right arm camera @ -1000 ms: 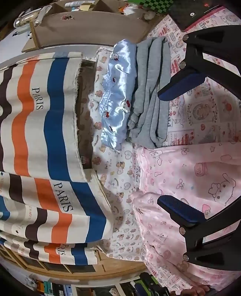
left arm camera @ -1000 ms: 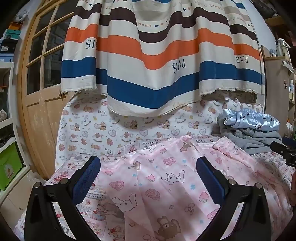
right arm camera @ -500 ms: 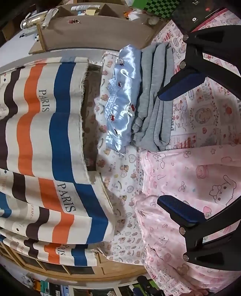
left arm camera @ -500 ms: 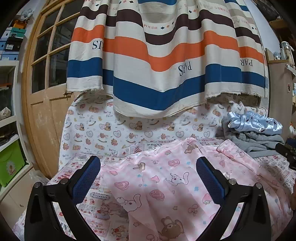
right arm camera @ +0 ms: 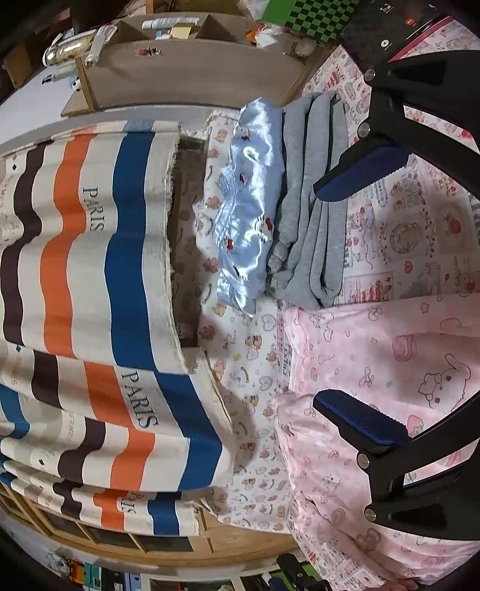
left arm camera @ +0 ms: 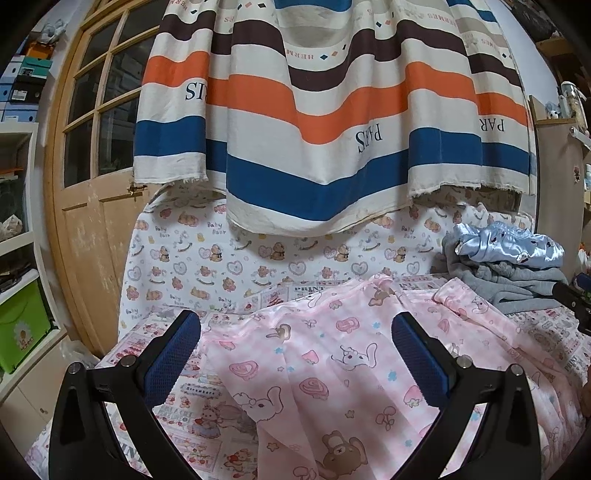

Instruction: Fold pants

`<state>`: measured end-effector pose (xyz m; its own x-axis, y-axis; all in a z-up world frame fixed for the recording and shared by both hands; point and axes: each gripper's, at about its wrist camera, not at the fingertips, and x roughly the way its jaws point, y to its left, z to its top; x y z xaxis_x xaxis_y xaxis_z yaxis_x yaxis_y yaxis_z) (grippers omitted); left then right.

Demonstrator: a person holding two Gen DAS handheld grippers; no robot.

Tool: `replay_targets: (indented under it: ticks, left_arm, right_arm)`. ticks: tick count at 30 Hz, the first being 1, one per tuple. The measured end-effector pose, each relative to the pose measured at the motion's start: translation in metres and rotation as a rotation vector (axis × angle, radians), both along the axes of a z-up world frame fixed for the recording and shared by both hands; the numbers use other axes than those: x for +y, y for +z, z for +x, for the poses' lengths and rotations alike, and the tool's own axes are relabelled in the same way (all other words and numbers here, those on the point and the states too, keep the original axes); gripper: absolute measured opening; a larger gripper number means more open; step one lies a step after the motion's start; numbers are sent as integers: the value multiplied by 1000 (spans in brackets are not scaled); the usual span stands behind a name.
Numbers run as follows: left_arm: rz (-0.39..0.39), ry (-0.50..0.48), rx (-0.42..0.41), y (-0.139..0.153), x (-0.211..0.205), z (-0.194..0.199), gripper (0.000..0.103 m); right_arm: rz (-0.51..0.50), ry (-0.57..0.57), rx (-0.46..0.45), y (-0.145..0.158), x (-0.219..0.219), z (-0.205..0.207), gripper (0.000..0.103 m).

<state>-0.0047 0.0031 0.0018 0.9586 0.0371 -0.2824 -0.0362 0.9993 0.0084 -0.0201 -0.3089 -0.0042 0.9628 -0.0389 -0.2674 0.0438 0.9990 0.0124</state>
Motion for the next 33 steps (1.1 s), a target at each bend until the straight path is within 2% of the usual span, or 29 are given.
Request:
replay_targets:
  ticks: [8,15,23,33]
  left_arm:
    - [-6,14,-15,1,0,-3,103]
    - [25,-52,1,1,-10,1,103]
    - [-1,-4,-25,2,-2,-5,103]
    - [9,-25,-22,0,-4,-6,103]
  right_arm:
    - [-1,0,0,-1,-1,1,103]
    - [-5,6,5,0,-1,1,102]
    - [-7,14,8,0,1,1,103]
    - [-9,22,7,1,2,-1,102]
